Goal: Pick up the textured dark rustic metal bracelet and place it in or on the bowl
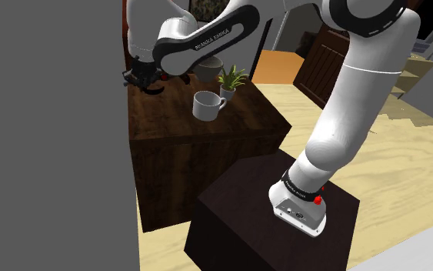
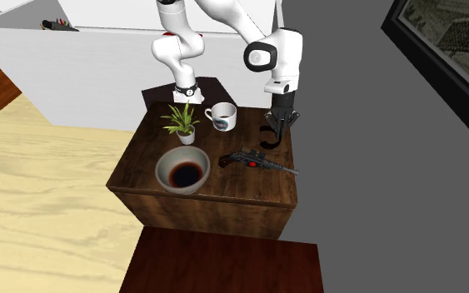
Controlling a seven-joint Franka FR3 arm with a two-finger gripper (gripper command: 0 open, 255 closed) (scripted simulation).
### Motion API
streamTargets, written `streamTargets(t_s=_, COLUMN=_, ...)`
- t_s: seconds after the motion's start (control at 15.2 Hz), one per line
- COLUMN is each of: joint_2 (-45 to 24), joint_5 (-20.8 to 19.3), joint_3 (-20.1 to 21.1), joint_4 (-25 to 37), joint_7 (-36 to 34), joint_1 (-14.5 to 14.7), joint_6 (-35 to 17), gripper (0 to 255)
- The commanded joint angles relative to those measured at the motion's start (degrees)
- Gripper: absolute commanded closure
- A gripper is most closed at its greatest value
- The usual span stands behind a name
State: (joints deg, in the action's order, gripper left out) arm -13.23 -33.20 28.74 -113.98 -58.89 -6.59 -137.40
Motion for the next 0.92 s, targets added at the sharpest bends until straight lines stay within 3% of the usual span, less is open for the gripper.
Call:
streamTargets(t_s=0.0, joint_2=0.8, joint_5=1.2, joint_3=0.3, joint_4=0.5, joint_7=1.1, joint_1=-0.3, joint_6=1.0, gripper=255)
streamTargets(t_s=0.86, joint_2=5.2, joint_5=7.3, joint_3=1.8, joint_4=5.2, joint_7=7.0, joint_1=-1.2, joint_6=8.5, gripper=255)
